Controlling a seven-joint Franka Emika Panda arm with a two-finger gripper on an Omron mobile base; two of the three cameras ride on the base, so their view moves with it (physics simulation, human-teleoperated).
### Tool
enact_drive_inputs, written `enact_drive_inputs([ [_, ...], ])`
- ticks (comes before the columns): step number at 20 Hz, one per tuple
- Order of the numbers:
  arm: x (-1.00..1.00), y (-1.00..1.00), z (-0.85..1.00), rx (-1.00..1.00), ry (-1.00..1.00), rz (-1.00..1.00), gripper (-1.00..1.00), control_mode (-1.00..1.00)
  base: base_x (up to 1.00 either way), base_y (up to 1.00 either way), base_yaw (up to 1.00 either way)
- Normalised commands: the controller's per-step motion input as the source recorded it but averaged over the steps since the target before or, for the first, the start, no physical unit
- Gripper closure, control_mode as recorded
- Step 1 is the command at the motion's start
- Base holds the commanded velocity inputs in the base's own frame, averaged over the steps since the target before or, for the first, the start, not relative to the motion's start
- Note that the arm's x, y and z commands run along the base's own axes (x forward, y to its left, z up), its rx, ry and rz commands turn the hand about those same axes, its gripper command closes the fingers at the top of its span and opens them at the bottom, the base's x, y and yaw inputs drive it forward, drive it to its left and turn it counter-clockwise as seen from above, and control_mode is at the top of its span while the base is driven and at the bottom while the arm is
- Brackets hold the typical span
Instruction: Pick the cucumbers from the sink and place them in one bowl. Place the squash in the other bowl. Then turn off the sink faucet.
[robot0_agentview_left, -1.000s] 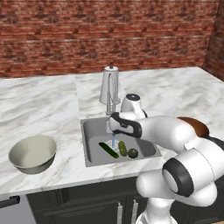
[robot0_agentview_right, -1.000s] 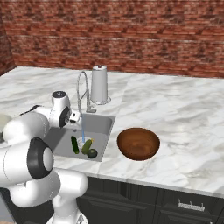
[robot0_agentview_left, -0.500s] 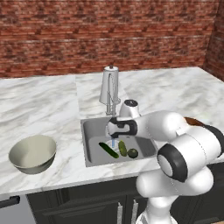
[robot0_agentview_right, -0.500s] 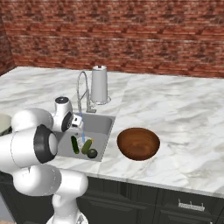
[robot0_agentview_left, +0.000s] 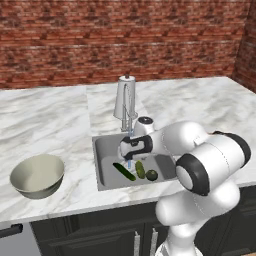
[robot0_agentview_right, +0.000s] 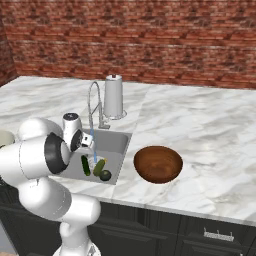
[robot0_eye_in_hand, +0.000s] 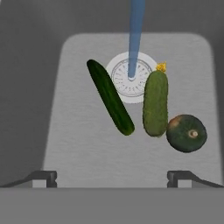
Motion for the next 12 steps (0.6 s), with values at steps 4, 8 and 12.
enact_drive_inputs([
  [4, 0.06, 0.04, -0.27, 0.00, 0.00, 0.00, -1.00, -1.00, 0.00, 0.00, 0.00],
  [8, 0.09, 0.02, -0.29, 0.00, 0.00, 0.00, -1.00, -1.00, 0.00, 0.00, 0.00],
  [12, 0.04, 0.02, -0.26, 0.00, 0.00, 0.00, -1.00, -1.00, 0.00, 0.00, 0.00],
])
